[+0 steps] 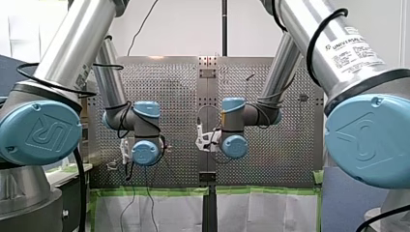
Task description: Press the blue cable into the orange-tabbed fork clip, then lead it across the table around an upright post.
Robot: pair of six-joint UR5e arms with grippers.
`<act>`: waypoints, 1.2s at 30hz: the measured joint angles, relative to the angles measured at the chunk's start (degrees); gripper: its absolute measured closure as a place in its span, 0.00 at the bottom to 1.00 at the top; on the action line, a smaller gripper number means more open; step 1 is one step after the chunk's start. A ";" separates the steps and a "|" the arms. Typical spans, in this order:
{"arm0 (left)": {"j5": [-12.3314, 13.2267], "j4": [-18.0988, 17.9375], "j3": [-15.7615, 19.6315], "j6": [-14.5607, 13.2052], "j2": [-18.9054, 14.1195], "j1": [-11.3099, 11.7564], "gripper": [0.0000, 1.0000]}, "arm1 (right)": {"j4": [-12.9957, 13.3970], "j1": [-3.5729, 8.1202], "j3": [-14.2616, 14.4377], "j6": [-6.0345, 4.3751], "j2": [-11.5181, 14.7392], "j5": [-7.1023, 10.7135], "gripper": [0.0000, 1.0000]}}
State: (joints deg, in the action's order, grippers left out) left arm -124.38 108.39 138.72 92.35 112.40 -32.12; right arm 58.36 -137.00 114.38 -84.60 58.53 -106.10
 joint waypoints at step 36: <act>5.71 2.54 10.72 6.31 -13.14 4.64 1.00 | -9.54 -7.76 -4.89 -3.74 6.37 -13.90 1.00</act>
State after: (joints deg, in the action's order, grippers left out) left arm -118.66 110.94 149.44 98.66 99.26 -27.48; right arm 48.82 -144.76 109.49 -88.34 64.91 -120.00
